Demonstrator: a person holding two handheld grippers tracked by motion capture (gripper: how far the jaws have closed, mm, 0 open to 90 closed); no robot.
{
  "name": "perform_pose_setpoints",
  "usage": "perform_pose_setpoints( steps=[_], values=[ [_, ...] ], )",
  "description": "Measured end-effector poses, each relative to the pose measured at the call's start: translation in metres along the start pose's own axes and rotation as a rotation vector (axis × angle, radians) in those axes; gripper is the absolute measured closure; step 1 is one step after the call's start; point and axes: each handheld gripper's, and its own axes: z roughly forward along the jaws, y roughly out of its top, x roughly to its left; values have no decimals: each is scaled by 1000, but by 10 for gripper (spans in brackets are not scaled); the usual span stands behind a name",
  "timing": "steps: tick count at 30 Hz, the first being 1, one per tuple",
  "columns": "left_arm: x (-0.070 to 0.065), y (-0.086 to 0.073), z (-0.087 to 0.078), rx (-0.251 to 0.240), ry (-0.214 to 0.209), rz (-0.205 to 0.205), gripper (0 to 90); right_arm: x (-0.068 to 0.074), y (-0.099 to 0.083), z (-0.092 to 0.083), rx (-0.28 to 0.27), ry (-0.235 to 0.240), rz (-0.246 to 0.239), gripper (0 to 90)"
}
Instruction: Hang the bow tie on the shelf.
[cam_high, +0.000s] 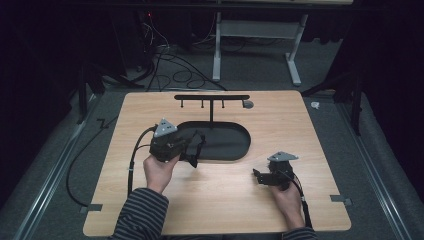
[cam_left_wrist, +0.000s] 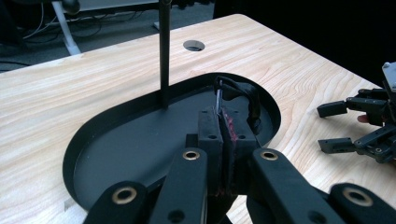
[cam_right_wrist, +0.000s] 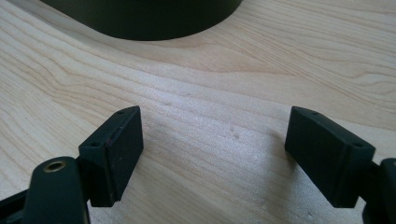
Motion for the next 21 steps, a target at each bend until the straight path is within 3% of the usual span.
perform_pose_setpoints(
  steps=[21],
  values=[
    [10,23,8,-26,-1,-17,872,0,0,0,-2,2,-3,206]
  ],
)
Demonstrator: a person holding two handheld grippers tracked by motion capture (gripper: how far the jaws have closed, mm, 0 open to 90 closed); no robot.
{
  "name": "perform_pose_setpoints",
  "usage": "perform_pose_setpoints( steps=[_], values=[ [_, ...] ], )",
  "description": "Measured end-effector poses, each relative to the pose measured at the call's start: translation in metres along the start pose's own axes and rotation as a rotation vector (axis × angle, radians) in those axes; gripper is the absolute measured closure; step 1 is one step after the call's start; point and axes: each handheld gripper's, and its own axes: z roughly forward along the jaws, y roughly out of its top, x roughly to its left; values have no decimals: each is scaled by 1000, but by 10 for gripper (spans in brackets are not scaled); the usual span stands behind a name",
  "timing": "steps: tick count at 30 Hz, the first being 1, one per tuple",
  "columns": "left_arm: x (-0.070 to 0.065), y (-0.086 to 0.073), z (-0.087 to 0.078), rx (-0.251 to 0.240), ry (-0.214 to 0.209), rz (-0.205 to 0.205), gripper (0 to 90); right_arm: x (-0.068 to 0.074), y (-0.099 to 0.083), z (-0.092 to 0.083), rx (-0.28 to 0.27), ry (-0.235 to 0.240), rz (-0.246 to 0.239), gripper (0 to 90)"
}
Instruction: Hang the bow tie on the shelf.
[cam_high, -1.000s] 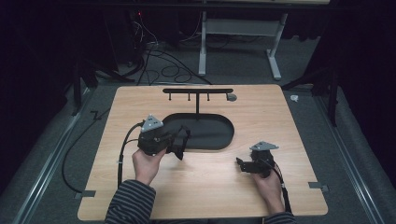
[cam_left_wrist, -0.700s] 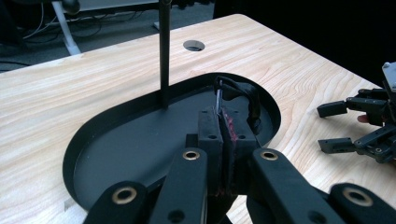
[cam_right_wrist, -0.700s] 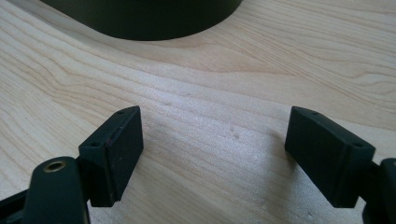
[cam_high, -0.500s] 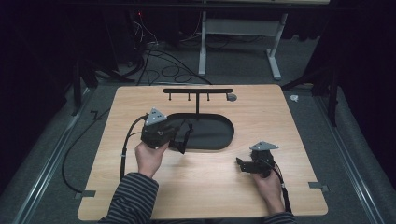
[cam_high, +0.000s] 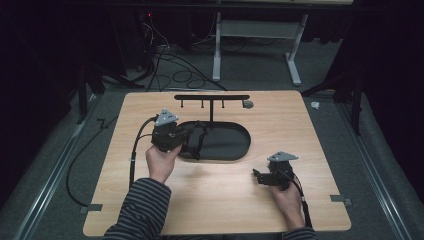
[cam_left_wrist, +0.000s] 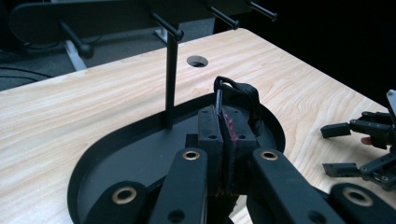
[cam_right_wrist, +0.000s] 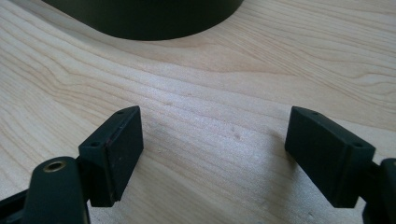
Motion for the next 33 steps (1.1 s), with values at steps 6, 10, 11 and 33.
perform_pose_setpoints(
  steps=[6,10,11,33],
  values=[
    [2,7,3,-21,-17,-16,872,0,0,0,0,0,0,206],
    [4,9,6,-18,-12,-20,872,0,0,0,2,2,4,205],
    [5,10,6,-19,-10,-18,872,0,0,0,2,2,4,206],
    [19,36,31,-48,65,-25,873,1,0,-1,3,6,0,206]
  ],
)
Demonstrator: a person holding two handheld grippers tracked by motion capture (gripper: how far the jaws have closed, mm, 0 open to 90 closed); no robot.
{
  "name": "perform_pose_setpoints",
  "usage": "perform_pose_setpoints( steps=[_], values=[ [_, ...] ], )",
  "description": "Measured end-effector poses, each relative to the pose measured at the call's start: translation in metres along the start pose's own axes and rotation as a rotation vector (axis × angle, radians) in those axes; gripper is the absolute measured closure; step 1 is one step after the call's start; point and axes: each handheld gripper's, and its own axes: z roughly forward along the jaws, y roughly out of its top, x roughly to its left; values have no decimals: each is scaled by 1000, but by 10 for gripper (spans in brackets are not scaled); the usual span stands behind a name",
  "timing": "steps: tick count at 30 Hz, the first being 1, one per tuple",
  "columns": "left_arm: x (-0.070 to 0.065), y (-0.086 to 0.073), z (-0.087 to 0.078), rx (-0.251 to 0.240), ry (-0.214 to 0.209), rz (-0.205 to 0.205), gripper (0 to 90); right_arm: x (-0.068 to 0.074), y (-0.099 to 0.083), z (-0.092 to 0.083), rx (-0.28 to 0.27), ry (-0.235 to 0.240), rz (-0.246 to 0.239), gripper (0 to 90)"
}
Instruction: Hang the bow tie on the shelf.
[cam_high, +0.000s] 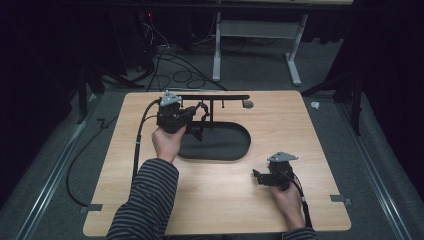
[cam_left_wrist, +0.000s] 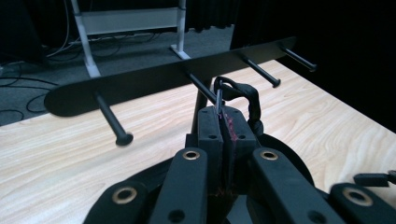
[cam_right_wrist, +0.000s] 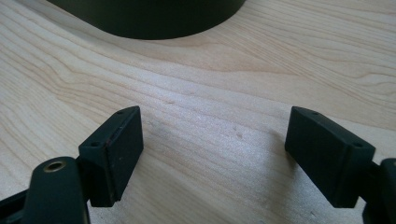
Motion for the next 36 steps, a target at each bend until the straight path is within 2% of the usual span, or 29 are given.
perform_pose_setpoints(
  steps=[3,12,17,22,25,30,36],
  values=[
    [1,1,3,-6,9,-4,872,0,0,0,-1,0,-1,206],
    [0,4,19,19,88,40,871,0,0,0,-1,1,-2,206],
    [1,5,24,24,110,47,869,0,0,0,-1,1,-2,206],
    [0,2,27,48,108,57,856,0,0,0,-1,1,-2,206],
    [0,2,25,46,103,60,851,0,0,0,-1,1,-2,206],
    [2,2,20,26,83,40,839,0,0,0,-1,1,-2,206],
    [-1,1,10,35,54,54,778,0,0,0,-1,1,-3,206]
  ],
)
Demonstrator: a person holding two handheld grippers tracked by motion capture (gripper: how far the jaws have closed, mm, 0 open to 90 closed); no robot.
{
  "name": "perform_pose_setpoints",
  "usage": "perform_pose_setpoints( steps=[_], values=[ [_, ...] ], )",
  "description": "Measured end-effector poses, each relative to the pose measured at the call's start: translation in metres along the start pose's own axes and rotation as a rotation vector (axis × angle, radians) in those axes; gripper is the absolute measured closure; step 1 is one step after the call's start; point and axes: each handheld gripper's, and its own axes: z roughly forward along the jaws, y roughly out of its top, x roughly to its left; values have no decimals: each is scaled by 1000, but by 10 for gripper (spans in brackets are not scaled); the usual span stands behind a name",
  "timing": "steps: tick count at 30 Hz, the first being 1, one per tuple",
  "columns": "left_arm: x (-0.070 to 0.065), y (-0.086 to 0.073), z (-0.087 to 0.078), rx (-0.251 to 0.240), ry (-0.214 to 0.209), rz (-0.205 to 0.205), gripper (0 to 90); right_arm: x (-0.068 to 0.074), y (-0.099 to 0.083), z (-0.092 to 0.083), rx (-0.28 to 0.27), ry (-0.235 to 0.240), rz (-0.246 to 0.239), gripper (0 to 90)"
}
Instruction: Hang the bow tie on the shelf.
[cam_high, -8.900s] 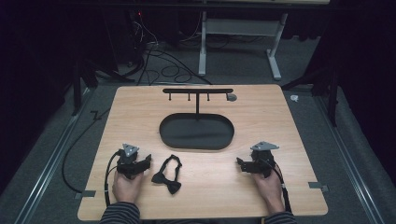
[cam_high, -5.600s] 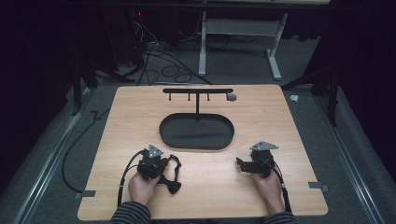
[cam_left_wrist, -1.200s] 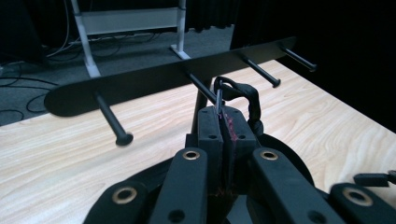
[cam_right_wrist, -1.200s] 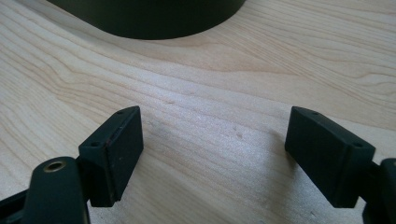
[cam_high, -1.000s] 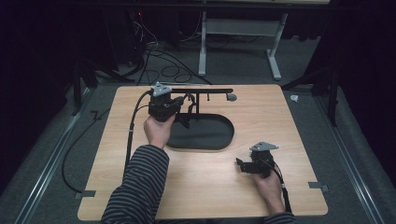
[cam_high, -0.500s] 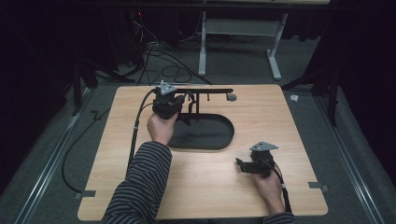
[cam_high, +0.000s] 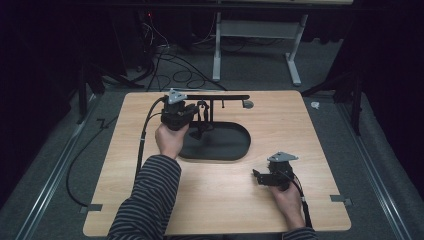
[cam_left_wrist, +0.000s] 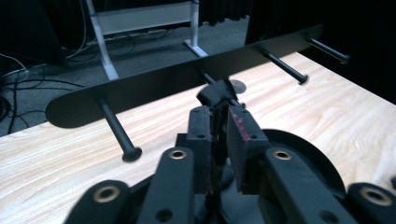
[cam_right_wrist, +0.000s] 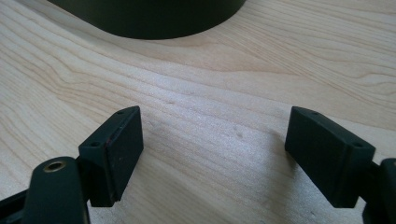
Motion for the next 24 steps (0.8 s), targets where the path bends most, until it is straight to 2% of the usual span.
perform_pose_setpoints(
  steps=[4,6,13,18,20,24],
  values=[
    [1,-1,-8,0,-11,1,733,0,0,0,0,0,0,205],
    [1,-3,-13,-4,-25,-12,719,0,0,0,0,0,0,206],
    [0,-8,-22,-9,-36,-7,656,0,0,0,0,0,0,206],
    [0,-13,-24,2,-34,-16,631,0,0,0,0,0,0,206],
    [0,-15,-25,9,-32,-14,590,0,0,0,0,0,0,206],
    [-1,-15,-30,-2,-33,-20,557,0,0,0,1,0,0,206]
  ],
)
